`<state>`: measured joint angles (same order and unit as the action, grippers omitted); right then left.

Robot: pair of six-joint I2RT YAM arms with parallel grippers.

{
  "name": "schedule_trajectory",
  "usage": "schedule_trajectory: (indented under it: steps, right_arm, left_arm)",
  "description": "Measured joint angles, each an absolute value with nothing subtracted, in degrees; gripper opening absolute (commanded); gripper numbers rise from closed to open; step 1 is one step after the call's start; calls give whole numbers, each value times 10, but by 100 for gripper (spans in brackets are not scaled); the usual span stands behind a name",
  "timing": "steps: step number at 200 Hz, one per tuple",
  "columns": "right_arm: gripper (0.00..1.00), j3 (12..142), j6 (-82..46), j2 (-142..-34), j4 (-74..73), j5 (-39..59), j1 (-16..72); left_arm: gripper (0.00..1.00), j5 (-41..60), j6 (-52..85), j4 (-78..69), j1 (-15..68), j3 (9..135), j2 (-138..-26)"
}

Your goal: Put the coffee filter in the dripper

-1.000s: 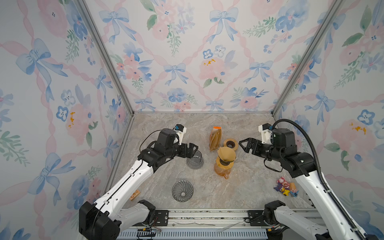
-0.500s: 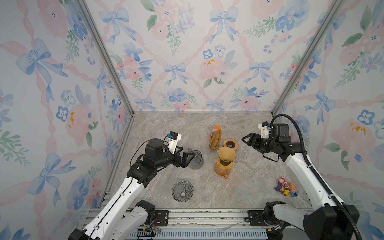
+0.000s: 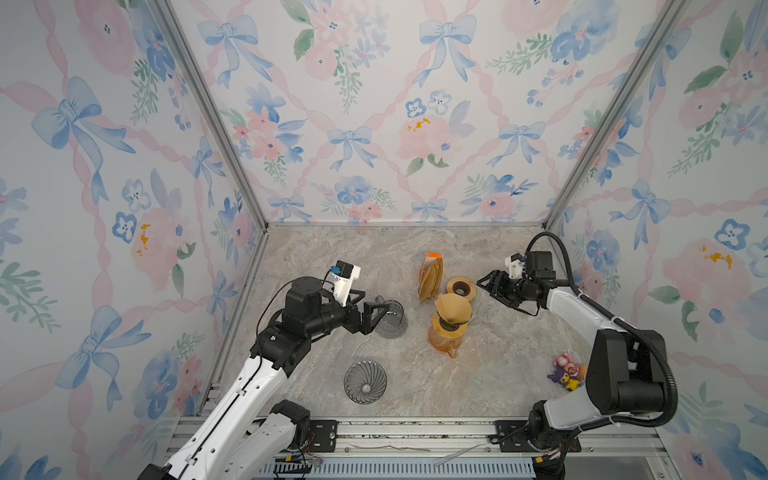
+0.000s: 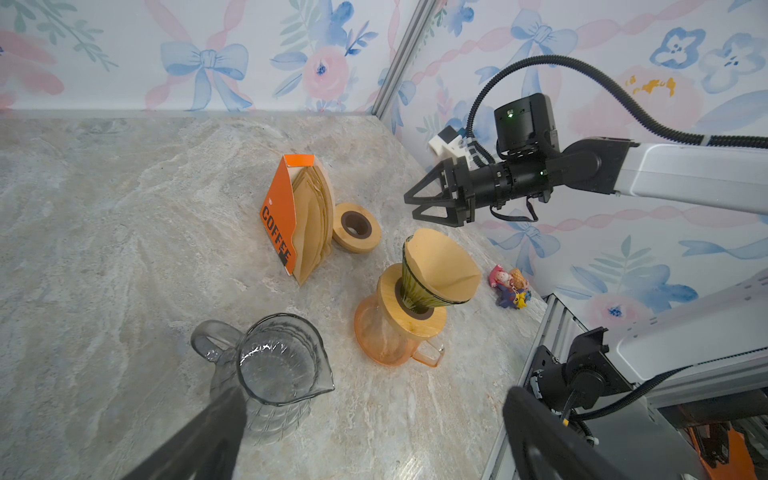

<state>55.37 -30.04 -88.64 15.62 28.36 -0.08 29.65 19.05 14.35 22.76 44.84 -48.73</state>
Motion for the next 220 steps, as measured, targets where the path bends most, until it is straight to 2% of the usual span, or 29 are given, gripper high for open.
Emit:
schedule_trajectory:
  steps: [103,220]
  right_arm:
    - [62,529,-312,-1011,52,293,-1]
    - [54,534,-341,-1049,-25,327,11]
  left_arm:
    - [98,297,190,142,222,448,-493]
    - [98,302,191,142,221,448,-505]
